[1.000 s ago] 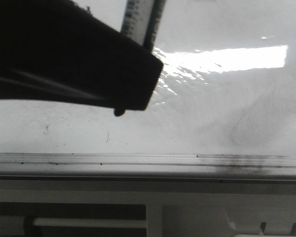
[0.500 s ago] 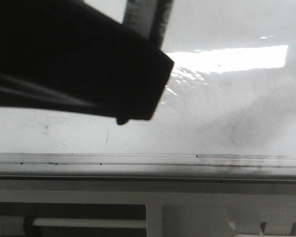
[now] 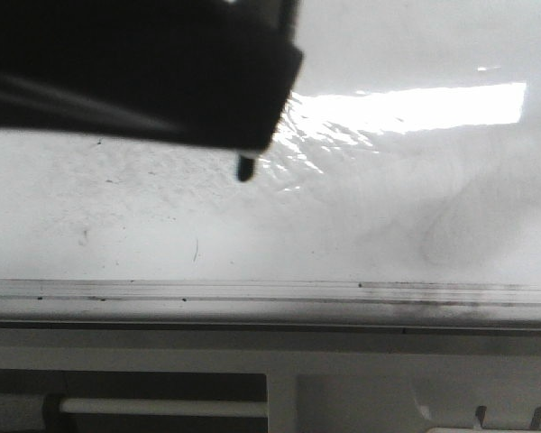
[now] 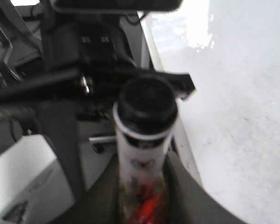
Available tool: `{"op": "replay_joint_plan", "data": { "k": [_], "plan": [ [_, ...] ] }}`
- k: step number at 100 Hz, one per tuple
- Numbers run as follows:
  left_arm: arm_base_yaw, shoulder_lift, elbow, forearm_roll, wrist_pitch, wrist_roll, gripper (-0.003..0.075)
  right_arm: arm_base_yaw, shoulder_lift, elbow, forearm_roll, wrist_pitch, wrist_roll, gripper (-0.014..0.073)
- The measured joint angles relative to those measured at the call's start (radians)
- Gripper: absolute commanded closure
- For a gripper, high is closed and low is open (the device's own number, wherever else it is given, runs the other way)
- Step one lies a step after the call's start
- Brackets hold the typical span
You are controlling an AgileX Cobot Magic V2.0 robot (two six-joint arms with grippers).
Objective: Write number 8 on whiteboard
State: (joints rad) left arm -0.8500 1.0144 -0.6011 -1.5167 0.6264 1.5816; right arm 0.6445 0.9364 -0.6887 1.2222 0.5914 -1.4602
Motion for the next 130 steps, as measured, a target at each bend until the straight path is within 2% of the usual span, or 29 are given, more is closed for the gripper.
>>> {"op": "replay_joint_plan", "data": {
  "k": [2, 7, 24, 29, 36, 45, 50, 65, 76, 81, 98, 116, 130],
  "plan": [
    [0.007, -0.015, 0.000, 0.000, 0.002, -0.014, 0.0237, 0.000, 0.000, -0.010, -0.051, -0.005, 0.029, 0.0658],
    [0.023, -0.057, 0.000, 0.011, 0.009, -0.047, 0.0223, -0.009, 0.002, -0.046, -0.193, 0.000, 0.120, 0.0657],
    [0.099, -0.219, 0.000, 0.110, 0.013, -0.181, 0.0282, -0.018, 0.013, -0.287, -0.768, 0.230, 0.570, 0.0649],
    [0.123, -0.264, 0.000, 0.146, 0.005, -0.220, 0.0316, -0.018, 0.013, -0.357, -0.878, 0.297, 0.674, 0.0634],
    [0.156, -0.325, 0.009, 0.185, -0.017, -0.271, 0.0369, -0.018, 0.004, -0.420, -0.964, 0.294, 0.768, 0.0630],
    [0.195, -0.380, 0.027, 0.204, -0.060, -0.314, 0.0447, -0.014, -0.053, -0.411, -0.997, 0.179, 0.814, 0.0630],
    [0.212, -0.398, 0.038, 0.208, -0.081, -0.328, 0.0487, -0.008, -0.097, -0.365, -1.006, 0.054, 0.824, 0.0630],
    [0.239, -0.417, 0.062, 0.210, -0.100, -0.337, 0.0576, -0.007, -0.224, -0.076, -1.067, -0.354, 0.836, 0.0630],
    [0.241, -0.417, 0.073, 0.208, -0.100, -0.339, 0.0601, -0.007, -0.240, 0.135, -1.107, -0.695, 0.836, 0.0630],
    [0.241, -0.417, 0.078, 0.203, -0.102, -0.339, 0.0606, -0.007, -0.232, 0.187, -1.103, -0.786, 0.836, 0.0630],
    [0.241, -0.417, 0.080, 0.192, -0.102, -0.342, 0.0606, -0.007, -0.151, 0.226, -1.033, -0.883, 0.836, 0.0630],
    [0.241, -0.417, 0.080, 0.191, -0.102, -0.344, 0.0606, -0.033, -0.037, 0.226, -1.019, -1.008, 0.836, 0.0630],
    [0.241, -0.417, 0.080, 0.190, -0.102, -0.344, 0.0606, -0.070, 0.025, 0.226, -1.015, -1.047, 0.836, 0.0630]
  ]
}}
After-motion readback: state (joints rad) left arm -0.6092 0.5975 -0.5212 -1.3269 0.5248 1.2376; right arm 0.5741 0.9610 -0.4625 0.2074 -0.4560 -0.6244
